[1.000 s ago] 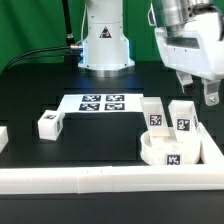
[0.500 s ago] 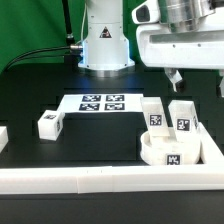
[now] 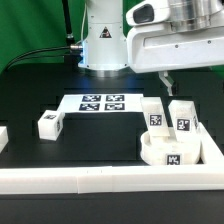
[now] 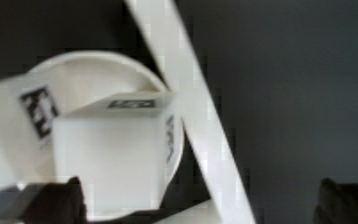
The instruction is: Assemble stool
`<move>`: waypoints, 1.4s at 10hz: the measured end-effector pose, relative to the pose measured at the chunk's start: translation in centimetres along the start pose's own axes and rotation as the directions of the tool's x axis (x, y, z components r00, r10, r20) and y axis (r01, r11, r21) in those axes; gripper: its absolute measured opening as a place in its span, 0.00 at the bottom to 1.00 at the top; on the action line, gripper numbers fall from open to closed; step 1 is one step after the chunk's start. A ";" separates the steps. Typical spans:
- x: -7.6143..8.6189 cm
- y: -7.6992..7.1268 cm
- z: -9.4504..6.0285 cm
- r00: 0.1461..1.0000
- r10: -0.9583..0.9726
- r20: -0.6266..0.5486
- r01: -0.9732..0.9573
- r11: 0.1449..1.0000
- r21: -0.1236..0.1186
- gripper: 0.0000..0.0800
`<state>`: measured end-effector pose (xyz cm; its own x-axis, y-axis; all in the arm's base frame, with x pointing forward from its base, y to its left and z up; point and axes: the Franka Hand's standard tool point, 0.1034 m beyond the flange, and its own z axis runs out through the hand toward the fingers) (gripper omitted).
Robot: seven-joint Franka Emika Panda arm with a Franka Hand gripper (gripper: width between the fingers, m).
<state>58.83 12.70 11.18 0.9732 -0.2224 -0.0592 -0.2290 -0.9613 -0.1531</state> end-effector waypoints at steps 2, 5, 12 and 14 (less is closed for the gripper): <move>0.2 0.2 -0.5 0.964 -0.263 0.026 0.264 0.964 -0.044 0.81; 0.3 0.0 -0.6 0.852 -0.520 0.062 0.523 0.847 -0.092 0.81; 0.6 0.5 -0.1 0.492 -0.865 0.101 0.870 0.484 -0.098 0.81; 0.7 0.8 0.0 0.351 -0.928 0.123 0.936 0.342 -0.086 0.81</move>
Offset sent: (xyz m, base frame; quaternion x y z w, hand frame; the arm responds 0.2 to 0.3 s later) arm 0.0037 0.0106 0.0047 -0.0995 -0.0327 -0.2781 0.9548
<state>59.29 11.74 11.00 0.5509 0.8345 0.0004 0.8343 -0.5508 -0.0230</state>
